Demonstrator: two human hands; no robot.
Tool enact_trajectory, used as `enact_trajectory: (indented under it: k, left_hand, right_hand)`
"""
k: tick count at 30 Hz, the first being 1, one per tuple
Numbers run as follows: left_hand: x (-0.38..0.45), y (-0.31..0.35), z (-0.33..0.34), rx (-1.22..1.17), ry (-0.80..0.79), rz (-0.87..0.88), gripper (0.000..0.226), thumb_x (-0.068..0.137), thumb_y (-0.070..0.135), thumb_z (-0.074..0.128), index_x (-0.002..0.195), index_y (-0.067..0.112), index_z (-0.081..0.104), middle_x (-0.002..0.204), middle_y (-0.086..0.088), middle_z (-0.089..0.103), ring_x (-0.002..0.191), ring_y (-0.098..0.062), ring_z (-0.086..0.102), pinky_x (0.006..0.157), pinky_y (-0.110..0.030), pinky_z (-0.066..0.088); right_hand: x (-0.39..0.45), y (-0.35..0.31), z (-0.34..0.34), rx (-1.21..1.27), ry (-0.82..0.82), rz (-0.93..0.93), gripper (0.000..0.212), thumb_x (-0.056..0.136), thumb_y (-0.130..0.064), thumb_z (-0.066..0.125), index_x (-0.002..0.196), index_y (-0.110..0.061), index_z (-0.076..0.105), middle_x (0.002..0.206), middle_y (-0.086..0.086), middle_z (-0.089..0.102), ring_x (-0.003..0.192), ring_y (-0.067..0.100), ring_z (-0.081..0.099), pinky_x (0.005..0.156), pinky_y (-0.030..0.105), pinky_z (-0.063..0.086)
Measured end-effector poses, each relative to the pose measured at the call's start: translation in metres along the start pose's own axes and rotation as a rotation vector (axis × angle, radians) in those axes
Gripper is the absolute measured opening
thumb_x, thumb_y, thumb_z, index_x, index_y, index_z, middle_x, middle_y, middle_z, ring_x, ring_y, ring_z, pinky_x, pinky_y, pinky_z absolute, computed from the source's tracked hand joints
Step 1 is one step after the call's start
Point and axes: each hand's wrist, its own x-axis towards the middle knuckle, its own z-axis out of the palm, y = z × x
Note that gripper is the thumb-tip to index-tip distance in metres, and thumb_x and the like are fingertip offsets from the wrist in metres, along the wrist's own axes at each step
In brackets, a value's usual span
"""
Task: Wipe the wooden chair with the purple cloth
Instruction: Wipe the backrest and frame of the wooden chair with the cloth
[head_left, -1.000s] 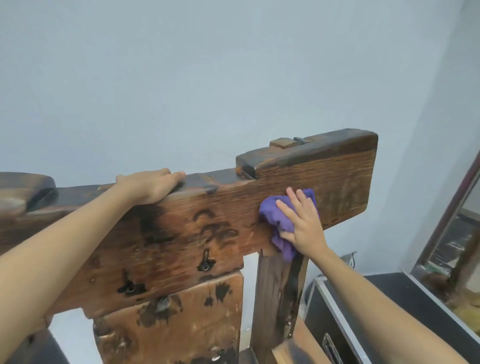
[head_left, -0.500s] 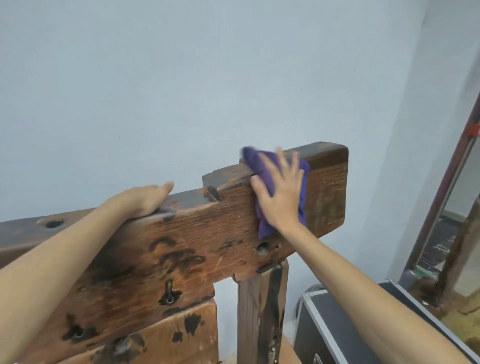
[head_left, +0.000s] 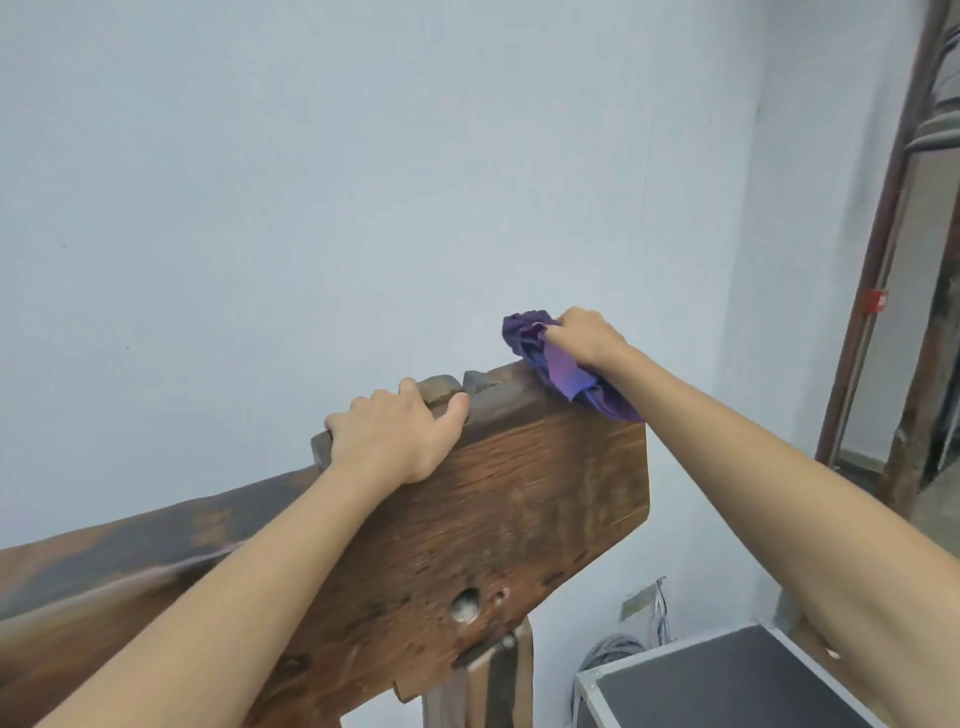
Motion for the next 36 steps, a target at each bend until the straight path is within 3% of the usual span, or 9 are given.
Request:
enact_trajectory:
  k: [6,15,18,20,23,25,28,32,36]
  left_hand:
    - [0.006,-0.001,0.001,-0.006,0.046,0.013,0.066,0.083,0.072,0.019,0.099,0.016,0.051,0.098,-0.009,0.062,0.096,-0.035,0.056,0.09,-0.05,0.044]
    - [0.008,-0.004,0.003,-0.018,-0.011,-0.001,0.072,0.083,0.073,0.015,0.112,0.016,0.048,0.103,-0.01,0.053,0.102,-0.035,0.051,0.089,-0.052,0.038]
    - [0.007,0.001,0.004,0.009,0.014,-0.015,0.071,0.083,0.071,0.014,0.113,0.016,0.049,0.102,-0.009,0.054,0.096,-0.034,0.048,0.086,-0.049,0.039]
    - [0.007,0.001,0.003,0.019,0.021,-0.027,0.072,0.082,0.07,0.014,0.113,0.016,0.05,0.104,-0.01,0.057,0.099,-0.035,0.052,0.087,-0.049,0.041]
    - [0.007,0.003,0.004,0.017,0.03,-0.043,0.071,0.081,0.07,0.014,0.11,0.016,0.05,0.104,-0.01,0.059,0.098,-0.036,0.052,0.089,-0.05,0.042]
    - [0.007,0.004,0.005,0.014,0.044,-0.043,0.07,0.08,0.07,0.014,0.108,0.017,0.05,0.1,-0.009,0.057,0.097,-0.035,0.052,0.089,-0.05,0.042]
    - [0.006,0.004,0.003,0.008,0.039,-0.05,0.07,0.08,0.07,0.013,0.107,0.017,0.049,0.098,-0.009,0.056,0.094,-0.035,0.051,0.09,-0.05,0.043]
    - [0.006,0.005,0.003,0.006,0.038,-0.058,0.07,0.08,0.071,0.014,0.106,0.017,0.05,0.1,-0.009,0.057,0.094,-0.034,0.049,0.09,-0.05,0.042]
    - [0.006,0.007,0.003,0.008,0.051,-0.059,0.07,0.079,0.07,0.014,0.104,0.016,0.05,0.099,-0.01,0.059,0.094,-0.034,0.051,0.09,-0.05,0.042]
  right_hand:
    - [0.054,0.063,-0.013,0.116,0.203,0.216,0.025,0.094,-0.027,0.058,0.088,-0.004,0.059,0.088,0.014,0.058,0.084,0.03,0.056,0.069,0.032,0.04]
    - [0.019,0.084,-0.01,0.919,-0.024,0.278,0.03,0.101,-0.009,0.043,0.074,-0.013,0.054,0.056,-0.003,0.058,0.055,0.012,0.052,0.053,0.022,0.042]
    - [-0.009,0.096,0.005,0.931,-0.065,0.277,0.028,0.091,-0.019,0.05,0.065,-0.015,0.059,0.055,-0.006,0.049,0.047,0.01,0.044,0.057,0.025,0.03]
    - [-0.026,0.12,0.034,1.059,0.011,0.479,0.058,0.106,-0.029,0.04,0.057,-0.006,0.061,0.051,0.003,0.053,0.046,0.018,0.052,0.057,0.022,0.038]
    - [-0.058,0.16,0.08,1.077,-0.069,0.648,0.057,0.114,-0.028,0.031,0.092,0.011,0.067,0.099,0.016,0.071,0.089,0.025,0.066,0.091,0.03,0.052]
    - [-0.081,0.17,0.099,1.09,-0.081,0.673,0.05,0.111,-0.042,0.032,0.106,-0.003,0.062,0.124,0.017,0.059,0.106,0.031,0.053,0.111,0.047,0.038]
    - [-0.095,0.17,0.114,1.29,-0.05,0.79,0.043,0.104,-0.053,0.041,0.088,-0.015,0.056,0.114,0.011,0.061,0.083,0.028,0.054,0.091,0.04,0.045]
    - [-0.074,0.154,0.095,1.253,0.083,0.584,0.033,0.104,-0.031,0.057,0.084,-0.007,0.068,0.086,0.014,0.071,0.062,0.027,0.068,0.056,0.031,0.055]
    - [-0.044,0.122,0.047,1.478,-0.063,0.397,0.029,0.099,-0.028,0.05,0.092,-0.006,0.067,0.083,0.013,0.07,0.078,0.031,0.065,0.083,0.04,0.051]
